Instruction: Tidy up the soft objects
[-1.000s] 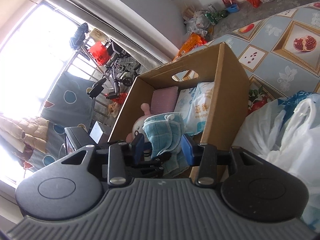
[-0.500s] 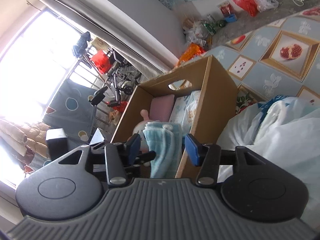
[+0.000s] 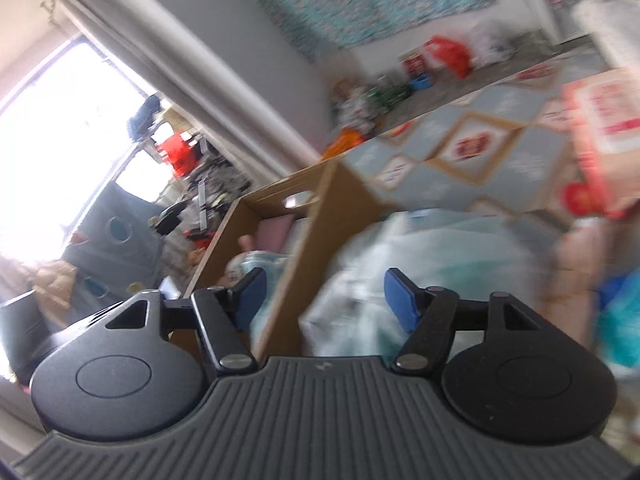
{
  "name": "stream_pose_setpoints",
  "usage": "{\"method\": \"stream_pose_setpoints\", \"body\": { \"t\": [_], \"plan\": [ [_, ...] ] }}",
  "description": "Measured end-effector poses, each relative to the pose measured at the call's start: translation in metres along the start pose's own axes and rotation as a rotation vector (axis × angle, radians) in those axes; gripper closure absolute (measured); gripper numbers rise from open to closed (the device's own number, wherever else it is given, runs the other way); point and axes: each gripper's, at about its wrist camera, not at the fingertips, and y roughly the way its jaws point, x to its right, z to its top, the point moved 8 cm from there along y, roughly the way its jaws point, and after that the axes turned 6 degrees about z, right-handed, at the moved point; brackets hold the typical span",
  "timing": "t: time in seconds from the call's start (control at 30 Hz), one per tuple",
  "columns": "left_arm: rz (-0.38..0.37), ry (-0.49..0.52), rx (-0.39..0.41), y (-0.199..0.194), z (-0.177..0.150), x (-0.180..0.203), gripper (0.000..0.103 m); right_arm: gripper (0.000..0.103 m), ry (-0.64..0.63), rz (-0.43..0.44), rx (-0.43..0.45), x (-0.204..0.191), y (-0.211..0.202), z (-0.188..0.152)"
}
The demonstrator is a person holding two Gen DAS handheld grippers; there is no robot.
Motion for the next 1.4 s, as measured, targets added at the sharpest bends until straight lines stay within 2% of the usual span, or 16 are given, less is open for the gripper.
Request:
{"method": "stream_pose_setpoints", "body": {
  "t": [0.13,0.3,0.43,0.53,0.67,0.83,0.93,1.07,1.2,1.33,1.4],
  "plan": [
    [-0.111,0.044,0.032,-0.005,-0.018,0.061,0.011,0.033,0.022,-0.095,0.056,0.034,-0.052,-0.002],
    [-0.259,0.049,-0.018,0.02,-0.048,0.131,0.012,0.033,0.082,-0.174,0.095,0.078,-0.096,-0.017],
    [-0.316,0.083,-0.02,0.042,-0.063,0.173,0.013,0.033,0.153,-0.22,0.097,0.114,-0.114,-0.032],
    [-0.324,0.141,0.003,0.06,-0.065,0.2,0.017,0.033,0.237,-0.238,0.088,0.141,-0.119,-0.043],
    [-0.344,0.19,-0.007,0.086,-0.07,0.226,0.033,0.033,0.329,-0.282,0.079,0.176,-0.116,-0.05],
    [-0.387,0.221,-0.026,0.105,-0.075,0.248,0.039,0.033,0.388,-0.341,0.075,0.209,-0.102,-0.041],
    [-0.384,0.276,-0.012,0.117,-0.073,0.262,0.039,0.032,0.429,-0.385,0.071,0.228,-0.096,-0.039],
    [-0.336,0.375,-0.004,0.138,-0.073,0.282,0.039,0.032,0.456,-0.374,0.072,0.241,-0.088,-0.036],
    [-0.374,0.366,-0.062,0.155,-0.077,0.291,0.039,0.032,0.416,-0.387,0.057,0.245,-0.08,-0.029],
    [-0.369,0.375,-0.063,0.164,-0.074,0.297,0.038,0.034,0.346,-0.402,0.034,0.244,-0.074,-0.022],
    [-0.364,0.388,-0.075,0.17,-0.072,0.302,0.034,0.037,0.313,-0.402,0.016,0.246,-0.071,-0.021]
  ]
}}
